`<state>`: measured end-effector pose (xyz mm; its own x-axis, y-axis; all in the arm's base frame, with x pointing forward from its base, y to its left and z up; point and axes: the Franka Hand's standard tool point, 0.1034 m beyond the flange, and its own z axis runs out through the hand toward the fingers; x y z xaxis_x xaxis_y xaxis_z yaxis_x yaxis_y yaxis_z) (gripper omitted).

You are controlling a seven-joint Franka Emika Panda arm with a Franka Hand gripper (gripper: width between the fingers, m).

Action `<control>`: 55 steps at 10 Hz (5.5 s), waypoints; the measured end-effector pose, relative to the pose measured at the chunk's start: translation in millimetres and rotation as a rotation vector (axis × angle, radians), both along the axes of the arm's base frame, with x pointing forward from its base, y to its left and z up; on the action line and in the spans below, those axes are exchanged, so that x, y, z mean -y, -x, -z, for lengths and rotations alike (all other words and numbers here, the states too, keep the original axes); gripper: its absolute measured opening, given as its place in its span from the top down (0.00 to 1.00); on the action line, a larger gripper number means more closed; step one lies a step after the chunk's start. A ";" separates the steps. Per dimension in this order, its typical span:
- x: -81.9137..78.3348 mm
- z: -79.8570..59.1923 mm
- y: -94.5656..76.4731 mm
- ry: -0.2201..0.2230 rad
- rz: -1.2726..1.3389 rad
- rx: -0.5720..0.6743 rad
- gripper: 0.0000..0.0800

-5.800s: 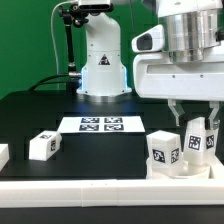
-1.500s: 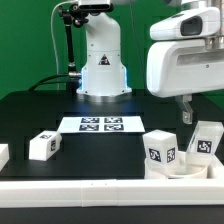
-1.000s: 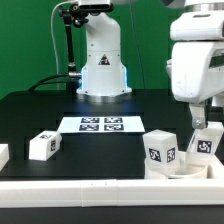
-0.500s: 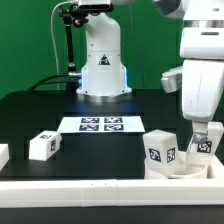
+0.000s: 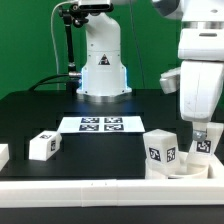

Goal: Assemble stool

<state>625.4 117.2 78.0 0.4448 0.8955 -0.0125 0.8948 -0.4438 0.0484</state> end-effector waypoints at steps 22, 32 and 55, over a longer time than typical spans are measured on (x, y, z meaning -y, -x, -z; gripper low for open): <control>4.9 3.1 -4.5 -0.140 1.788 0.017 0.57; 1.3 3.5 -5.3 -0.226 2.519 -0.033 0.57; 6.2 -25.1 -10.6 -0.243 2.080 -0.078 0.19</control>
Offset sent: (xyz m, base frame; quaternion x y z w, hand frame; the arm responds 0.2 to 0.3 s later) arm -0.0012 -0.0008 -0.0055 0.0747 -0.0083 0.2831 0.9561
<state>635.9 111.0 103.1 0.5626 -0.8243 -0.0633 -0.8214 -0.5486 -0.1561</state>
